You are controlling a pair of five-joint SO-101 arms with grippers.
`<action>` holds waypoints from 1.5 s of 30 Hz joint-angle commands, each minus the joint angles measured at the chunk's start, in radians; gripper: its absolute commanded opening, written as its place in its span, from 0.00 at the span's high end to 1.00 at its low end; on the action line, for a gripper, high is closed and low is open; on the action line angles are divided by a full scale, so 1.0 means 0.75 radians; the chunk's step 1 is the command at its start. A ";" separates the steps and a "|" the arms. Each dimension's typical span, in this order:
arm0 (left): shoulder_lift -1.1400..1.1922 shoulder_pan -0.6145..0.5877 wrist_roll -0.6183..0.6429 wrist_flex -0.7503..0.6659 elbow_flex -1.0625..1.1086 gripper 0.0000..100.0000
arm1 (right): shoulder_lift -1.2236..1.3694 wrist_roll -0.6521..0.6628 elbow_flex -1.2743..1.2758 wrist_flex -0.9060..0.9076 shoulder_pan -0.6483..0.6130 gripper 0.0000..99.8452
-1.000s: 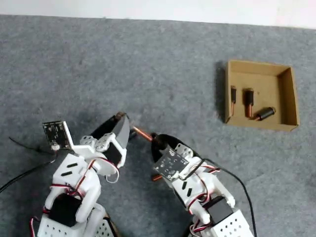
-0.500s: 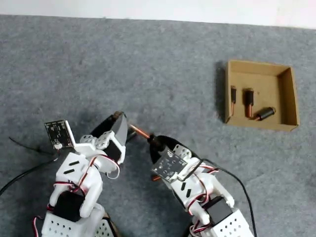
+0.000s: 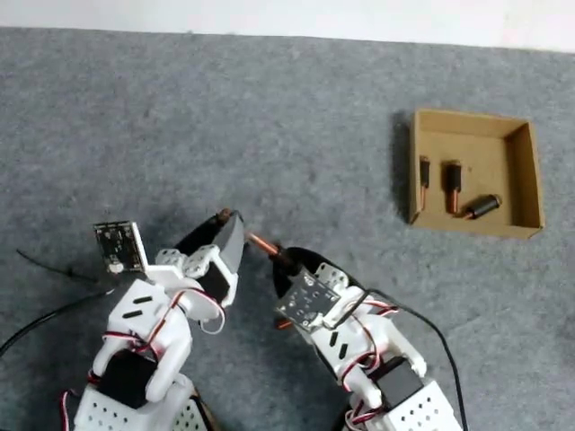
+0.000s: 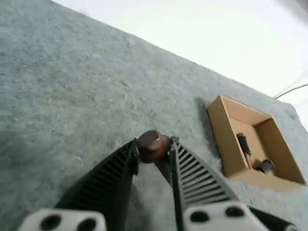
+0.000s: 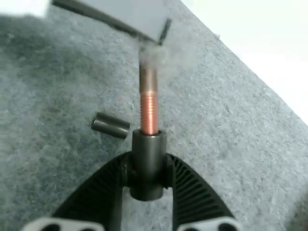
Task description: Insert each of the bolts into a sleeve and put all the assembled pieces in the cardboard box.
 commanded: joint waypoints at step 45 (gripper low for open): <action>-0.005 -0.496 0.413 0.045 -0.003 0.56 | -0.038 -0.002 0.187 -0.050 0.193 0.99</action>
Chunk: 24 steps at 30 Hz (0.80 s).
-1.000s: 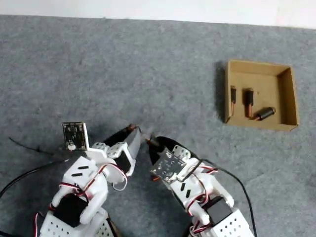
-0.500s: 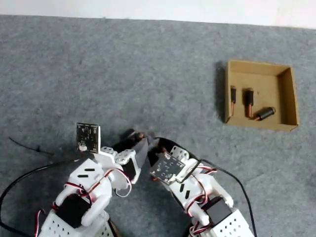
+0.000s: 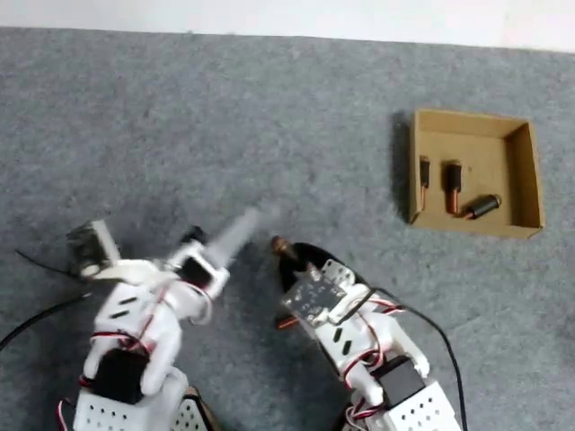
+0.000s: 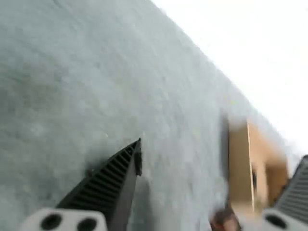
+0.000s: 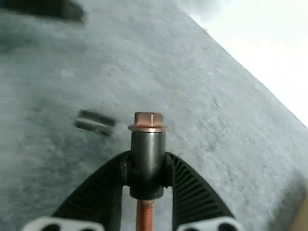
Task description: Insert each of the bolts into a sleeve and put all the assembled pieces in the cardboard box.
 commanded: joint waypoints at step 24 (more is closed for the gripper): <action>-0.011 -0.197 0.027 -0.213 0.148 0.56 | 0.549 -0.194 -0.300 -0.492 0.836 0.99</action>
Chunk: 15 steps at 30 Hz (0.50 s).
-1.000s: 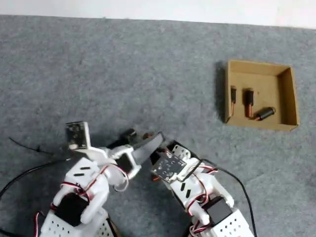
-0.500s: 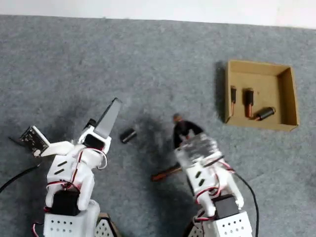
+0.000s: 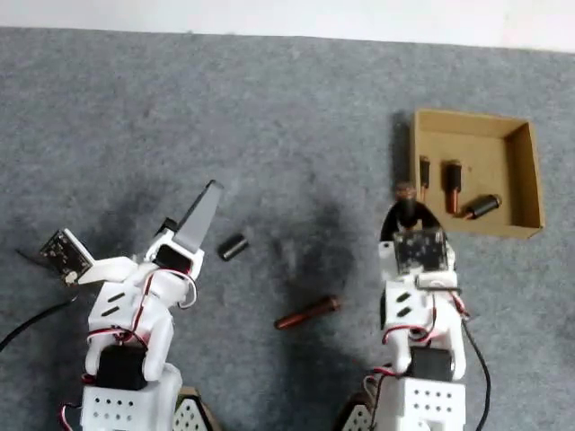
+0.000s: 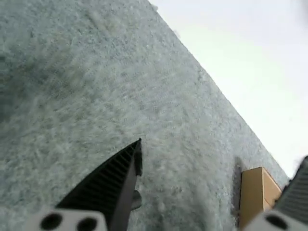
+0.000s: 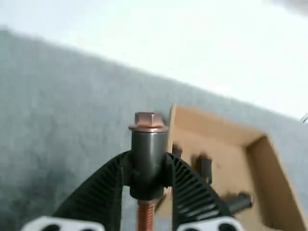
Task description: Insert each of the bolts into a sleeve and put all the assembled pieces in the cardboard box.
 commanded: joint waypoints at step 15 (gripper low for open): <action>-0.011 -0.009 -0.055 -0.025 0.024 0.56 | 2.067 -0.381 -1.730 0.224 0.482 0.99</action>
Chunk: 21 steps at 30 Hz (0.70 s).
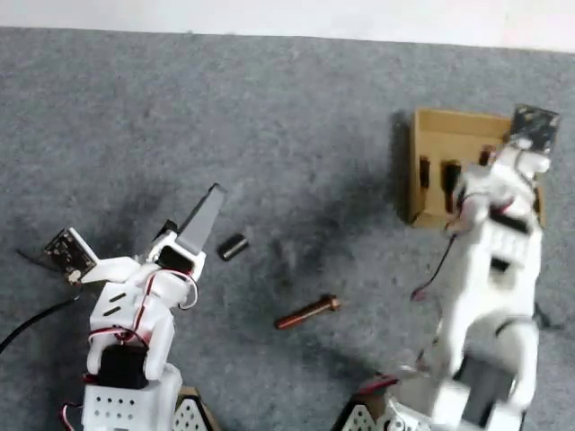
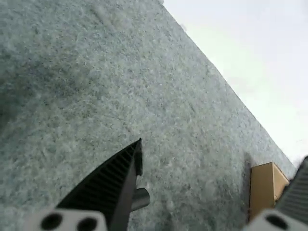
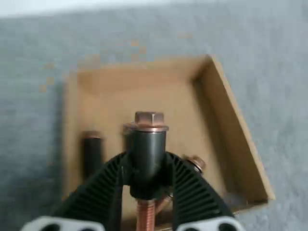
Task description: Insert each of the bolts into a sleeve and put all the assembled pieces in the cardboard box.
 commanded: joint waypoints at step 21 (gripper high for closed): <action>-0.011 -0.009 -0.016 -0.029 0.005 0.56 | 0.490 -0.051 -0.627 0.502 -0.034 0.82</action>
